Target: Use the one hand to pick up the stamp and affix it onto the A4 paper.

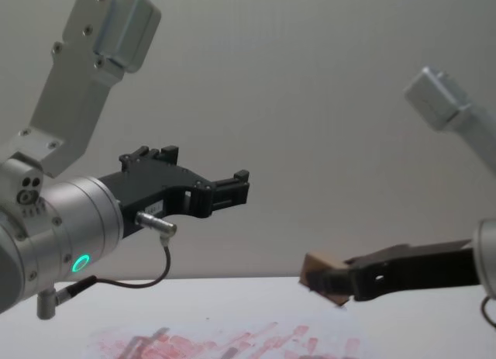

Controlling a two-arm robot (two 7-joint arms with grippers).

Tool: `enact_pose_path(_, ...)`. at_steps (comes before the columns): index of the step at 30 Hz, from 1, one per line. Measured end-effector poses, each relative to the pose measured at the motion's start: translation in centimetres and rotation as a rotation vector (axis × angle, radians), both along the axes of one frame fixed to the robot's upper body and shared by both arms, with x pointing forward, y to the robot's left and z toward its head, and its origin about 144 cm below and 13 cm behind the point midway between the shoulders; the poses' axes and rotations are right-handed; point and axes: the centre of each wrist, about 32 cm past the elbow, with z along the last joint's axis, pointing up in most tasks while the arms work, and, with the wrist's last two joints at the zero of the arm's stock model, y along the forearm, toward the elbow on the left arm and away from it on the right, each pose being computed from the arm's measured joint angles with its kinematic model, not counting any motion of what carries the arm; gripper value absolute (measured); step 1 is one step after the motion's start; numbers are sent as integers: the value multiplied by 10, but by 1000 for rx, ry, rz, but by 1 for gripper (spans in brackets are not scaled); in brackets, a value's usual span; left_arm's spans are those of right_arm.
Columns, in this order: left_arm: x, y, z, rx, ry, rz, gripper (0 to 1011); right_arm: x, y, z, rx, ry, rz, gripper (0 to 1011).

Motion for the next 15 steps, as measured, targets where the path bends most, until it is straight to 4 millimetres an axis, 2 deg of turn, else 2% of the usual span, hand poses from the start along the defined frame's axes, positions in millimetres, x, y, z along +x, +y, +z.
enact_pose_path(15, 0, 0, 0, 0, 0, 0, 1001, 22, 14, -14, -47, 184, 118, 219)
